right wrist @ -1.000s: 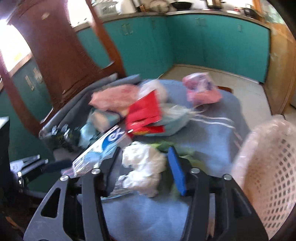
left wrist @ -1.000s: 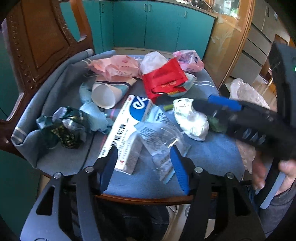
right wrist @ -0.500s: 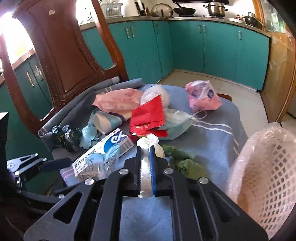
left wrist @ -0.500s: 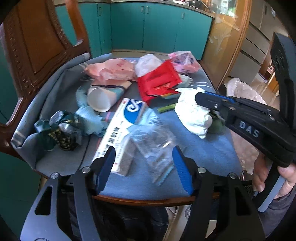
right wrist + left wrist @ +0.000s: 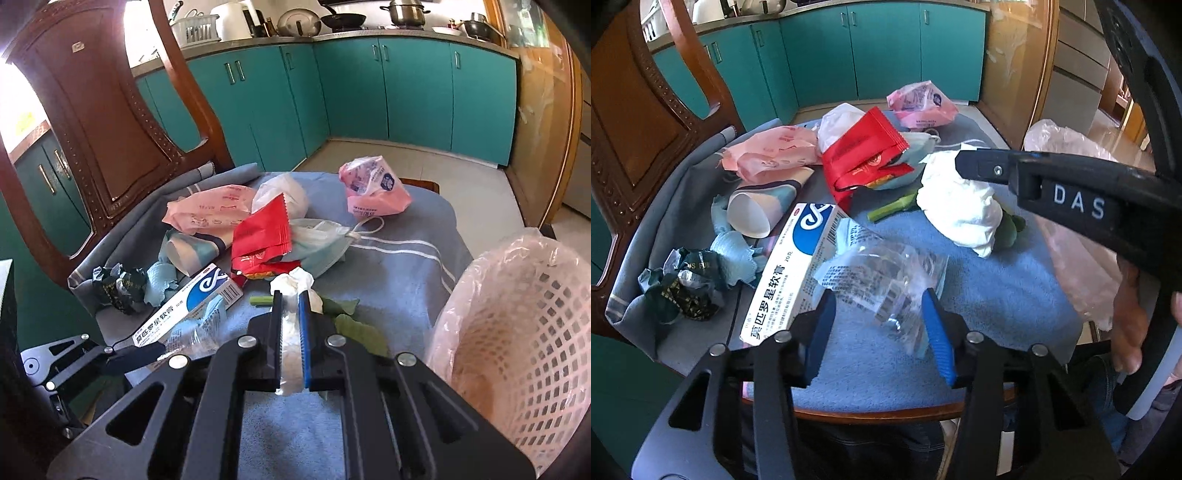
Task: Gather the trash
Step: 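Carry the white tissue with the right tool toward the white basket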
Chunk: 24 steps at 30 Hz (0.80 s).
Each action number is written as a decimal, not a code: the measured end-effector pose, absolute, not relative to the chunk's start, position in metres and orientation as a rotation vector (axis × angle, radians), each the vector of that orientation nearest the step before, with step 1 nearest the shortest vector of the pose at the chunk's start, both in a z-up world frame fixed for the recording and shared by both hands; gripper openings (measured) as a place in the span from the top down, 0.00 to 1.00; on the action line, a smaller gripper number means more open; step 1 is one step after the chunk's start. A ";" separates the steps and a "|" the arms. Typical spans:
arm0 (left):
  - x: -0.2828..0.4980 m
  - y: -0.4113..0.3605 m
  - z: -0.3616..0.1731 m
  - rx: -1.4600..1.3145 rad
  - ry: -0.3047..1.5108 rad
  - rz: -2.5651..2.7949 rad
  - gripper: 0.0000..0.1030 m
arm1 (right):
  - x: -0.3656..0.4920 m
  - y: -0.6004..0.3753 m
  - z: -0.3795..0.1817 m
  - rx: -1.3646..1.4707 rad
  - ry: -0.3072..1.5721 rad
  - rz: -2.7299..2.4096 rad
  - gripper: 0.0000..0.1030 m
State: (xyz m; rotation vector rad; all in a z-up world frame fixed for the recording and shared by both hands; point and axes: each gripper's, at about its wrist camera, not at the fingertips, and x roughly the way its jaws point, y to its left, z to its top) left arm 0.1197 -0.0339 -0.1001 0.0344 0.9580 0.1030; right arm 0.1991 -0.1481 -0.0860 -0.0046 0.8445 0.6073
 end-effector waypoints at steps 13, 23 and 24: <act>0.116 -0.039 -0.096 0.094 0.917 0.128 0.88 | 0.199 -0.150 -0.085 0.003 0.838 0.606 0.91; 0.114 -0.014 -0.075 -0.095 0.856 0.108 0.26 | 0.207 -0.169 -0.078 0.070 0.813 0.556 0.91; 0.116 -0.015 -0.076 -0.104 0.852 0.109 0.24 | 0.207 -0.173 -0.076 0.085 0.804 0.549 0.91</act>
